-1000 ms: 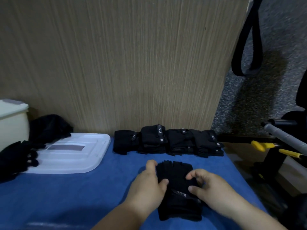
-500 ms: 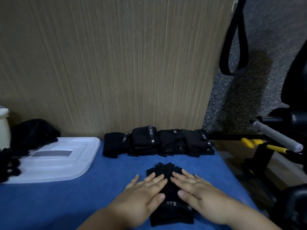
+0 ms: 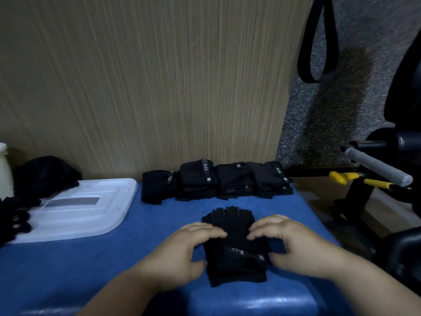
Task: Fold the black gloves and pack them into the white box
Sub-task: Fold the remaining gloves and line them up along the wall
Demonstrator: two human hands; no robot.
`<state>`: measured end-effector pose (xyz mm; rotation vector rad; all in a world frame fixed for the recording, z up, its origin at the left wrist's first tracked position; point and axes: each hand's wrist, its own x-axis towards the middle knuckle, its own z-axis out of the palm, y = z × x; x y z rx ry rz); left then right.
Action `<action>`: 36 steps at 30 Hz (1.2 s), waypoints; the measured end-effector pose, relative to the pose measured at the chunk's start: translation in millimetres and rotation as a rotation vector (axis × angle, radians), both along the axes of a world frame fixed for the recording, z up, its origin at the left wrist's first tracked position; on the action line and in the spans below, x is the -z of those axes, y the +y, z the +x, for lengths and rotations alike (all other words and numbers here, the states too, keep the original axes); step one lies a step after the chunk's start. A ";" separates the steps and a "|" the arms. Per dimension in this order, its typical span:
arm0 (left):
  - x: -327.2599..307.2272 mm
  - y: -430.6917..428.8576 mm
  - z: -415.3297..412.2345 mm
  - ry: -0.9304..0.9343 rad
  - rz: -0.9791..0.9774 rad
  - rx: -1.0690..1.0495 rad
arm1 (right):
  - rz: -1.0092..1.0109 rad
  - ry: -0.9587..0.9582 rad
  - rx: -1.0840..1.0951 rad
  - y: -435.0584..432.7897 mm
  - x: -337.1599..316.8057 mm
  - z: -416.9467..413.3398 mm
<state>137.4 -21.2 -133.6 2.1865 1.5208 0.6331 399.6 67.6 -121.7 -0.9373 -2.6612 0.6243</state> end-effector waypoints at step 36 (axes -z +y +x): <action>-5.5 -3.7 35.5 -0.015 0.272 -0.466 | 0.298 0.149 0.391 -18.5 2.7 -48.6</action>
